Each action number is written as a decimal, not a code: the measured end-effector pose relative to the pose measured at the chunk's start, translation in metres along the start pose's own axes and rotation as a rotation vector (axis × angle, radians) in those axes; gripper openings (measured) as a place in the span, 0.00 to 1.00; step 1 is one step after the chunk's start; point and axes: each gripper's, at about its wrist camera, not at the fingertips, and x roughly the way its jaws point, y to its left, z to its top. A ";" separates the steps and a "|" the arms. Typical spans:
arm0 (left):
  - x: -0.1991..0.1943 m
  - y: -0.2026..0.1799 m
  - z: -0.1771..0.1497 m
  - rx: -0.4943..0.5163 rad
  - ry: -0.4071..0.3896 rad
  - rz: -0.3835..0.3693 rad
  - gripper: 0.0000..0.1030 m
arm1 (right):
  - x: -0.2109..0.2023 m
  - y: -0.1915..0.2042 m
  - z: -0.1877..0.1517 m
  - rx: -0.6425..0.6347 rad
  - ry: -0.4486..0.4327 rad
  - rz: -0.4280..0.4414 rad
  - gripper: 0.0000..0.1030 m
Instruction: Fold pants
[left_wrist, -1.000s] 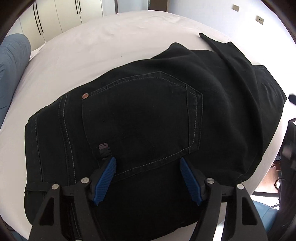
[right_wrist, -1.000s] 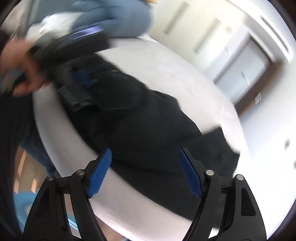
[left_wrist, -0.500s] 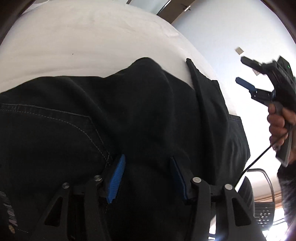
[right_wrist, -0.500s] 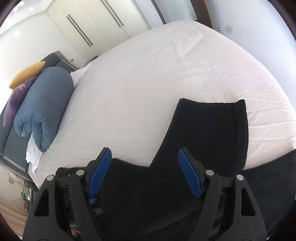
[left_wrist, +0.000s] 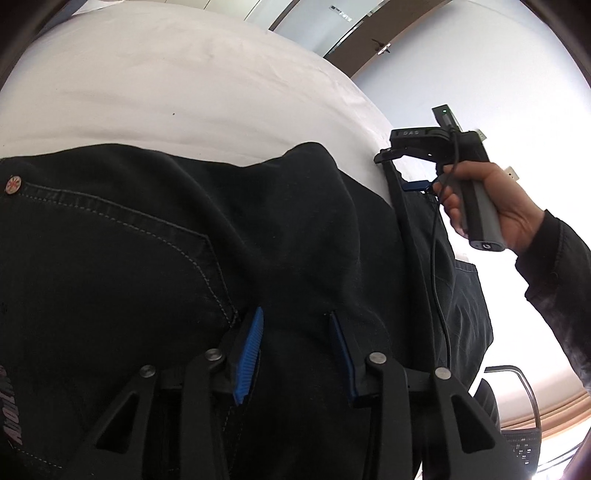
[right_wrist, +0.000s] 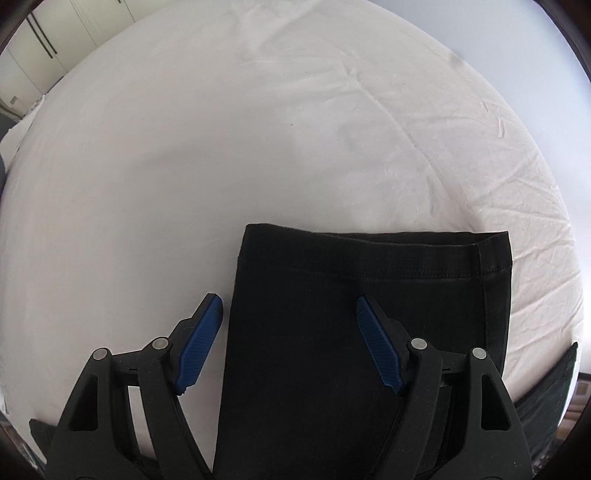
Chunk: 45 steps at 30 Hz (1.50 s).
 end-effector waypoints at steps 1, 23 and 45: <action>0.000 0.000 -0.001 0.005 0.001 0.004 0.34 | 0.004 0.001 0.003 -0.003 0.000 -0.020 0.72; -0.003 0.029 0.005 -0.114 -0.006 0.020 0.06 | -0.108 -0.107 -0.015 0.105 -0.265 0.138 0.03; 0.007 -0.003 0.028 -0.173 0.069 0.126 0.22 | -0.086 -0.364 -0.275 0.790 -0.323 0.377 0.02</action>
